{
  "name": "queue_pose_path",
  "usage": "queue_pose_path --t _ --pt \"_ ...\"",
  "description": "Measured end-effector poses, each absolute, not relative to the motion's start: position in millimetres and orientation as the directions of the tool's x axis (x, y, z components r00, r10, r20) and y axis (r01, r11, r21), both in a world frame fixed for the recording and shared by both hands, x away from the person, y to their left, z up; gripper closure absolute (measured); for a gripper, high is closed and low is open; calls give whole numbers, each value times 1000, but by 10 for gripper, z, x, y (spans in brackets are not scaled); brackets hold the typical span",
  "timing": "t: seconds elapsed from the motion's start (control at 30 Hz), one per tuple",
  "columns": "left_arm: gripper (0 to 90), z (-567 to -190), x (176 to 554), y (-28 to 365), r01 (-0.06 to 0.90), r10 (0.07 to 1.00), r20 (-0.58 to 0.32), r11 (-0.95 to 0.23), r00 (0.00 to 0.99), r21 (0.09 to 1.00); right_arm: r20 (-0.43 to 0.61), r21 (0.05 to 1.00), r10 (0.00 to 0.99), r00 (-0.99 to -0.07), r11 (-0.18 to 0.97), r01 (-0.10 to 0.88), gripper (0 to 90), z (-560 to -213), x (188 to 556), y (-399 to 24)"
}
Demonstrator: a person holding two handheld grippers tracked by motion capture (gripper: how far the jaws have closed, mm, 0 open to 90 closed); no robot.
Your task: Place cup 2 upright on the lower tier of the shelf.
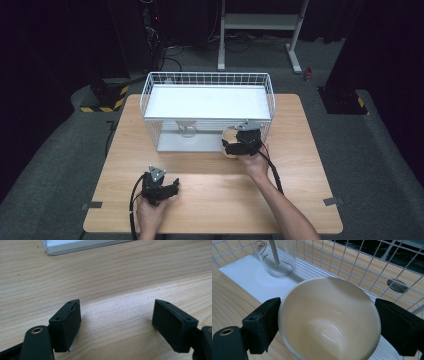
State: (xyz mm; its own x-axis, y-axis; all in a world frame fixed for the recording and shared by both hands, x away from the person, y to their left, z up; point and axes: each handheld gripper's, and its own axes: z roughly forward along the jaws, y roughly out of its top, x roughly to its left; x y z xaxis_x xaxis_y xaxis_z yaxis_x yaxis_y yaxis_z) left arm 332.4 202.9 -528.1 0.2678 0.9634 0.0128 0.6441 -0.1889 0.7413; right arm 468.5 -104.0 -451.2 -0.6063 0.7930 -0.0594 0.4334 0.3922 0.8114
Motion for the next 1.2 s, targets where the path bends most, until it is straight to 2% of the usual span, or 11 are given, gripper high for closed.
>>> queue_pose_path --t 0.27,0.57,1.2 --pt "237 -5282 3322 2024 645 964 10 -185 265 742 -120 812 792 -599 426 400 88 -4558 4697 -991" --pt "237 -5282 3322 2025 644 964 10 -185 266 742 -91 816 798 -596 403 414 91 -4546 4710 -1002" --pt "233 -5283 3321 2018 644 964 6 -183 267 743 -70 845 787 -613 374 383 80 -4441 4660 -1077"
